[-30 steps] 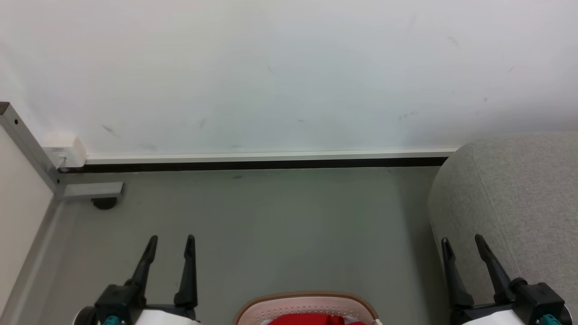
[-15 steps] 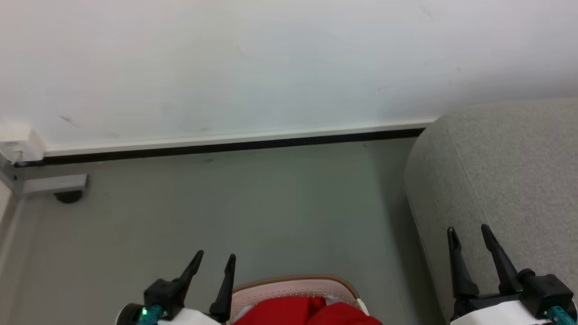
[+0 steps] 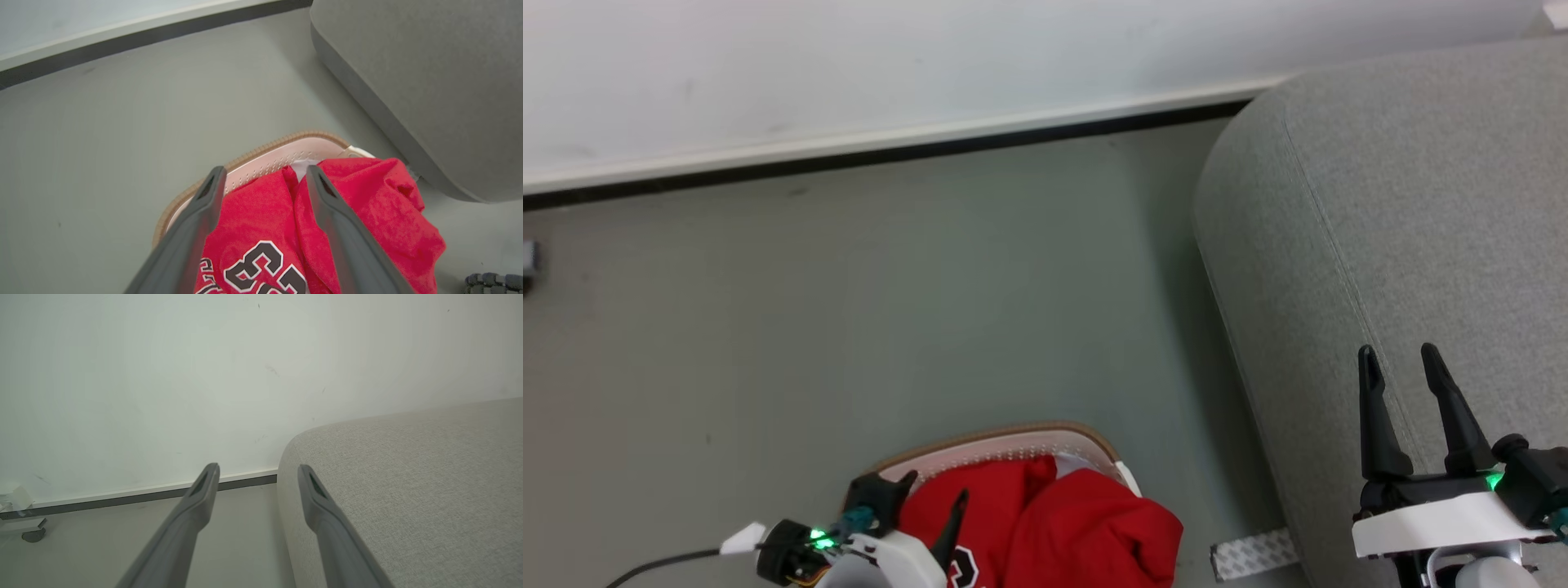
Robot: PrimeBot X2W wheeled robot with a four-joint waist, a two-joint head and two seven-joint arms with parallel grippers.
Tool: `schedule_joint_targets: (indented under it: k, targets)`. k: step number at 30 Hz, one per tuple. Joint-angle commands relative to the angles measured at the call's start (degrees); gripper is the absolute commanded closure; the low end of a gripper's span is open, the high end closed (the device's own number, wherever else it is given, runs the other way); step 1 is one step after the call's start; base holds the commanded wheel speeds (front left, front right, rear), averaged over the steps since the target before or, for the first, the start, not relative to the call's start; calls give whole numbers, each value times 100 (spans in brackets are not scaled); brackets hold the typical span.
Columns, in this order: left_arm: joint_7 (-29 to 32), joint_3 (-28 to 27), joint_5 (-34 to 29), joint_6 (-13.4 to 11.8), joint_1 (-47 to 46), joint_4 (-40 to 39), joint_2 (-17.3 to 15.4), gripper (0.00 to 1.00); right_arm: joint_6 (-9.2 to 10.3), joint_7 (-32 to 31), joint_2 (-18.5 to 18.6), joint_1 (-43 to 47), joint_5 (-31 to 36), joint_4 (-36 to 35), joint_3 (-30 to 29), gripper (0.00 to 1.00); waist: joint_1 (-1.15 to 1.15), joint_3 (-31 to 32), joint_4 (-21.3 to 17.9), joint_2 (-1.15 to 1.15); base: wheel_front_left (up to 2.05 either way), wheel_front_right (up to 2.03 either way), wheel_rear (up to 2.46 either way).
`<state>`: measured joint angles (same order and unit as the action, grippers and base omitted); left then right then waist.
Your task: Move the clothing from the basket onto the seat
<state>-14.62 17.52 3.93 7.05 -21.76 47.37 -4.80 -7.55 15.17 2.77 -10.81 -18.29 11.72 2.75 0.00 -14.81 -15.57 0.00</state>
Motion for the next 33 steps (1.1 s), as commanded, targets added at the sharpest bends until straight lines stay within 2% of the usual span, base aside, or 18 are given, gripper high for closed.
schedule_joint_targets:
  k: [1,9,13,20,33]
  targets:
    - [110,168,-70,29,-214,379,-67,0,12,-3,21,-116,-95,-22,-31,0,0,-325,-200,0,0,0,0]
    - [694,1413,231,34,-867,1671,-65,0,12,-3,20,-404,-251,-115,-14,0,0,-835,-465,0,0,0,0]
    - [903,1867,459,35,-1154,1990,-119,0,12,-3,19,-516,-455,-148,-5,0,0,-1172,-629,0,0,0,0]
    - [1597,2835,641,36,-1555,2393,-526,0,12,-3,18,-731,-754,-198,64,0,0,-1855,-976,0,0,0,0]
    - [2380,3576,729,36,-1944,2586,-1151,0,12,-3,17,-977,-1198,-236,291,0,0,-2731,-1398,0,0,0,0]
